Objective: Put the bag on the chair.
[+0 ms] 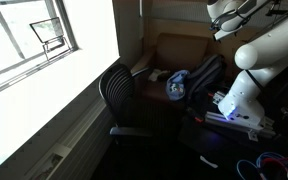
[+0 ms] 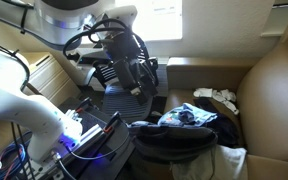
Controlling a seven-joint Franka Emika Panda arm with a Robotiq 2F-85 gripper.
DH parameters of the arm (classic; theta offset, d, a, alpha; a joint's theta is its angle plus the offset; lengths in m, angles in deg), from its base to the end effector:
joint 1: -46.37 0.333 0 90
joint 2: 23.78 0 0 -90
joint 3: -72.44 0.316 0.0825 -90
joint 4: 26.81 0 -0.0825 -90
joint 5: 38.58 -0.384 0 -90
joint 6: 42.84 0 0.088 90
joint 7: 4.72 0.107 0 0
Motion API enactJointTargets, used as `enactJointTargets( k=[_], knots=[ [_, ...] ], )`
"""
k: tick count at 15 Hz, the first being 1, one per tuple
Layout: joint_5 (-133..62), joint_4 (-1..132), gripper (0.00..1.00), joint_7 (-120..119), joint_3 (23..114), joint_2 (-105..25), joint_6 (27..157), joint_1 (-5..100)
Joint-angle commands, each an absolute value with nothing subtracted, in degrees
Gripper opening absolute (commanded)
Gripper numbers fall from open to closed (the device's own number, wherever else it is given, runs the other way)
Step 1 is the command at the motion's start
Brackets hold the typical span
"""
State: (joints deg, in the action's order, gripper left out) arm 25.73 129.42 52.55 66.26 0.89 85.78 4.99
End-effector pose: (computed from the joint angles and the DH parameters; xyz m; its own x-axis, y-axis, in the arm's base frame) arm 0.2382 -0.2952 0.3603 0.5681 -0.7239 0.3913 -0.7547 -0.2687 0.5986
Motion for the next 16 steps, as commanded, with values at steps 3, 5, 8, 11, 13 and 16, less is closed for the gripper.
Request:
enactJointTargets(
  k=[3, 5, 8, 11, 13, 16],
  knots=[
    [26.6, 129.2, 1.00, 53.1, 61.5, 1.5, 84.4, 11.1],
    [24.1, 128.9, 1.00, 47.5, 57.6, -0.6, 85.6, 12.7],
    [21.8, 127.5, 1.00, 37.4, 49.6, -6.1, 88.8, 14.1],
    [22.3, 128.9, 1.00, 36.5, 48.5, -4.3, 88.2, 14.0],
    [21.8, 128.2, 1.00, 33.9, 46.5, -7.0, 89.6, 13.6],
    [19.6, 127.9, 1.00, 31.3, 46.0, -8.2, 89.4, 14.3]
  ],
)
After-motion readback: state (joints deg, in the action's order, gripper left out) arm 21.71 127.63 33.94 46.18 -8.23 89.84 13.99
